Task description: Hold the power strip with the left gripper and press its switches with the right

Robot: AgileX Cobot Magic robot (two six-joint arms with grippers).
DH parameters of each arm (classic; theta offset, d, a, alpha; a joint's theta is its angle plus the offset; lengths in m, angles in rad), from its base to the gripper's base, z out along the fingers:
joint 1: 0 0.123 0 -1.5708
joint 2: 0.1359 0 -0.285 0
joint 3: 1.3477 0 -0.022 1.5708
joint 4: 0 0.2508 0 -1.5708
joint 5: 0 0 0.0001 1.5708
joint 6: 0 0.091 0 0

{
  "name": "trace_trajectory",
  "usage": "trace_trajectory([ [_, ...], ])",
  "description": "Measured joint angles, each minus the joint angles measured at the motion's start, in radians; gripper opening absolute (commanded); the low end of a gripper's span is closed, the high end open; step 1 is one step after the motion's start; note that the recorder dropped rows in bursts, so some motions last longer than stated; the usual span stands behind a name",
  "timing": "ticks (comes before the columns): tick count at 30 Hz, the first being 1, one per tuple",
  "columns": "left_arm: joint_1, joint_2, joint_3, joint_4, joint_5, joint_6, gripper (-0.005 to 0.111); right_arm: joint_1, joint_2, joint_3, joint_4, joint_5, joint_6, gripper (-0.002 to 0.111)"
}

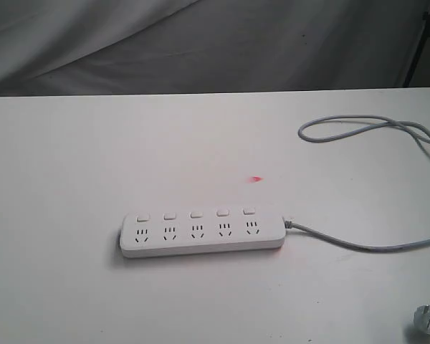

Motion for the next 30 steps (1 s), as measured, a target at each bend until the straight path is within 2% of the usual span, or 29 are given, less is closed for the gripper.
trace_trajectory([
  [15,0.000,0.002,0.000,0.000,-0.016,0.000,0.000,0.000,0.000,0.000,0.000,0.000,0.000,0.000],
  [19,0.000,0.073,-0.024,0.000,-0.045,0.000,0.000,0.000,0.000,0.000,0.000,0.000,0.000,0.000],
  [30,0.000,0.500,-0.414,0.000,-0.068,0.000,0.000,0.000,0.000,0.000,0.000,0.000,0.000,0.000],
])
